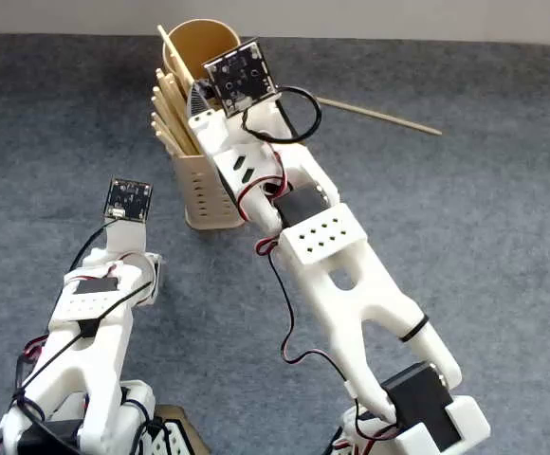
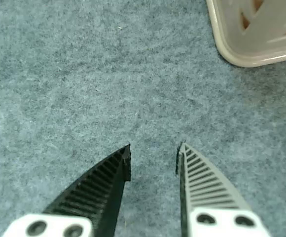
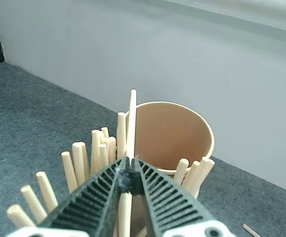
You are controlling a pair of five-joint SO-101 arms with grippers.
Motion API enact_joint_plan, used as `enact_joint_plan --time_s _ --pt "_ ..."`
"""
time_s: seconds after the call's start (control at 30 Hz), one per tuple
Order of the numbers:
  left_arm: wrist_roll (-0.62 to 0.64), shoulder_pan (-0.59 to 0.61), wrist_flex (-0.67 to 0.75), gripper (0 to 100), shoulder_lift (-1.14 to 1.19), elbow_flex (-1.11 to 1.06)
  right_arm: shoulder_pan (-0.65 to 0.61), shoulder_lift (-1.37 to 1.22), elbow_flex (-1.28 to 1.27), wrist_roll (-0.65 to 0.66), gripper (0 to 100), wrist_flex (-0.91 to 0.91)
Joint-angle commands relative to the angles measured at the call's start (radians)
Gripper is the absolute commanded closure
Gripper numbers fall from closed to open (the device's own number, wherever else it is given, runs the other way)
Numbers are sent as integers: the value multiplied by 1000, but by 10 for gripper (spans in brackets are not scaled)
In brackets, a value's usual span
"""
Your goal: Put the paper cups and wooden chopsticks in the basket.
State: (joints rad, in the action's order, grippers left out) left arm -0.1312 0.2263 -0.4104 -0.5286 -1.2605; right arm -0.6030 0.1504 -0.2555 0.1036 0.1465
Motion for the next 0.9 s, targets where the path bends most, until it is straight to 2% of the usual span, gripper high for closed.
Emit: enact_joint_plan --time_s 0.0,0.07,0.23,0.43,0.53,0.67,0.87 --pt "-5 -16 15 819 -15 2 21 12 48 8 987 1" --pt "-5 -16 15 819 -15 2 47 16 50 8 987 31" --pt "-5 -18 15 819 -15 4 53 8 119 12 982 318" --pt "-5 -30 15 819 -15 2 51 -36 194 11 981 344" --pt "-5 -30 15 819 -15 4 15 -39 240 11 981 427" --pt "-5 -31 15 819 -15 4 -56 -28 461 9 981 702" --pt "-5 -31 15 819 -15 4 -82 -39 905 6 981 1285"
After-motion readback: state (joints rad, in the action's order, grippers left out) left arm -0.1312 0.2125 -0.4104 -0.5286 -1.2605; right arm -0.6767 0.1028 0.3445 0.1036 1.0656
